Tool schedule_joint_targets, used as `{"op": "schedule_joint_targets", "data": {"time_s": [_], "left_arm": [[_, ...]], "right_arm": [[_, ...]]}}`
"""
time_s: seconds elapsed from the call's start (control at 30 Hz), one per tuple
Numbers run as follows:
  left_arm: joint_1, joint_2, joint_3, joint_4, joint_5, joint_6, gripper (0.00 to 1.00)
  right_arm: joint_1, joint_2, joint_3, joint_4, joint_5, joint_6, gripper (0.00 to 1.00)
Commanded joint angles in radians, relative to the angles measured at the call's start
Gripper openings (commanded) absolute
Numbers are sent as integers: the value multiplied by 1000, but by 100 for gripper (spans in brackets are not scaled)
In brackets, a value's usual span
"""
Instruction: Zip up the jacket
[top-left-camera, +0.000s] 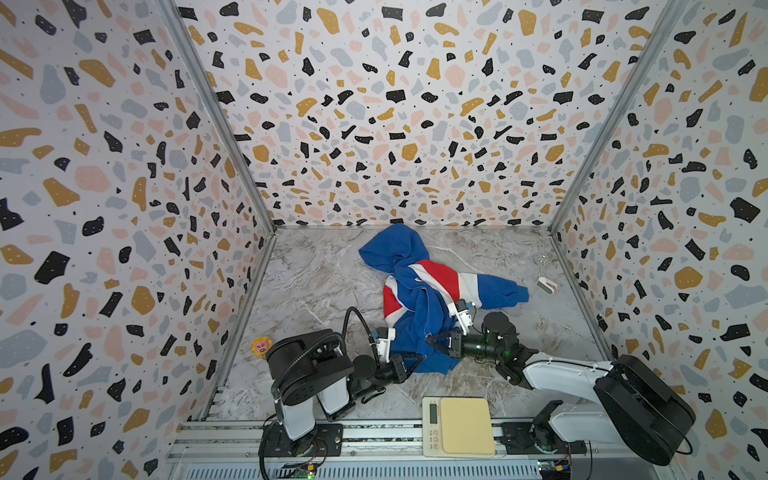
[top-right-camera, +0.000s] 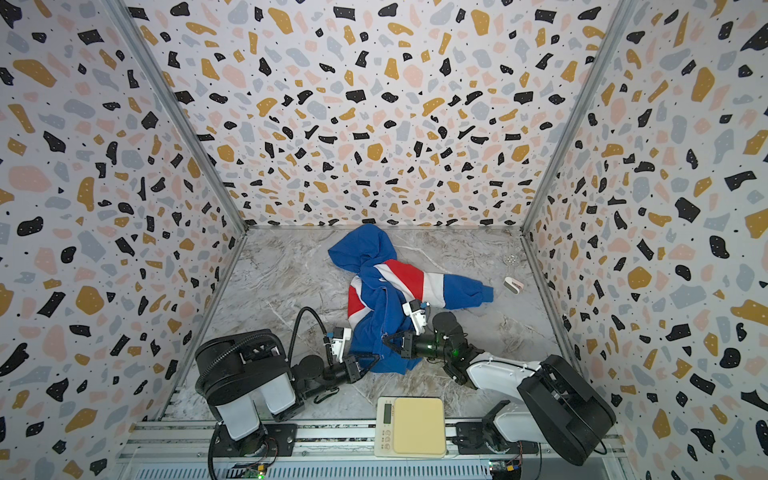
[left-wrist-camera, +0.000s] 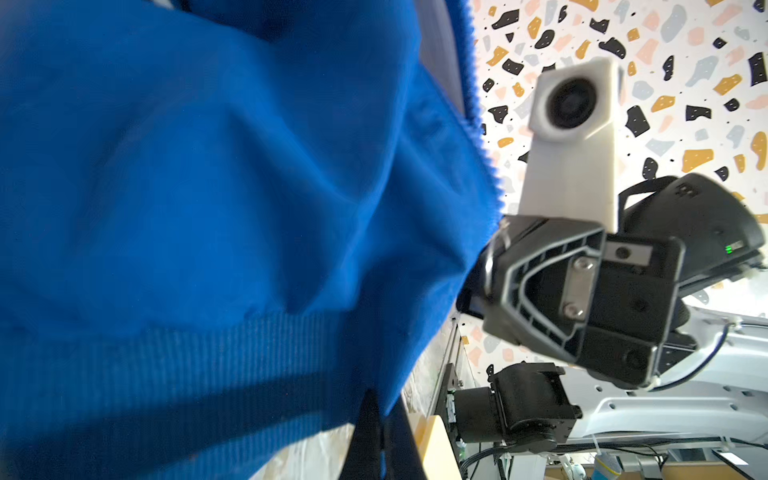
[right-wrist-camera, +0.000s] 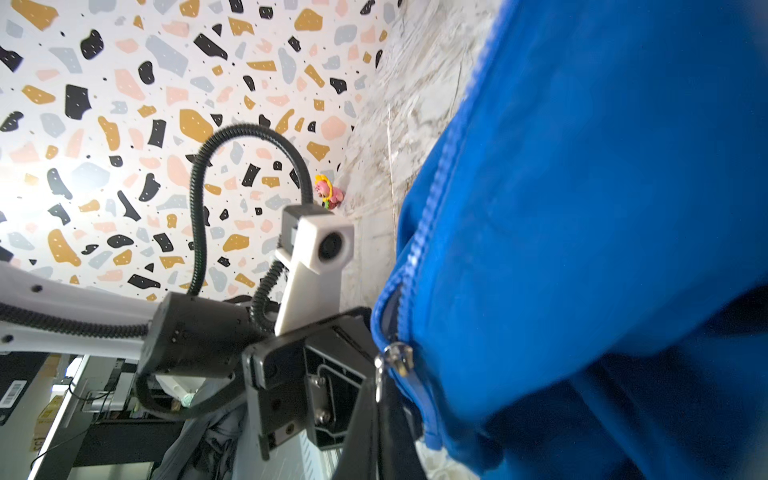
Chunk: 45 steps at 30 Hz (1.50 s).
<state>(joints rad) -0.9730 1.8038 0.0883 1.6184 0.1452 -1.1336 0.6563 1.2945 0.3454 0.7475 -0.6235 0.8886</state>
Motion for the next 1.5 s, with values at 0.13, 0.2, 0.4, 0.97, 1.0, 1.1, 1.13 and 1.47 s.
{"op": "schedule_joint_targets", "data": {"time_s": [0.13,0.2,0.4,0.97,1.0,1.1,1.13,1.47], "left_arm": [[-17,20,-61,191,7,43,0],[-18,20,-61,189,10,44,0],[-22,8,-77,175,16,54,0],[-22,-587,66,-825,-155,338,0],[-22,-638,77,-895,-183,358,0],[-23,-763,102,-1038,-263,416,0],[-20,-786,117,-1073,-278,443,0],[169,-698,590,-1524,-255,709,0]], "right_arm": [[-27,-17,85,93,67,0,0],[-27,-11,92,93,69,-3,0],[-61,1,161,26,87,-59,0],[-293,179,608,-146,11,-165,0],[-316,184,640,-159,5,-172,0],[-370,200,723,-196,-21,-180,0],[-385,204,746,-212,-25,-185,0],[-595,114,843,-342,-51,-228,0]]}}
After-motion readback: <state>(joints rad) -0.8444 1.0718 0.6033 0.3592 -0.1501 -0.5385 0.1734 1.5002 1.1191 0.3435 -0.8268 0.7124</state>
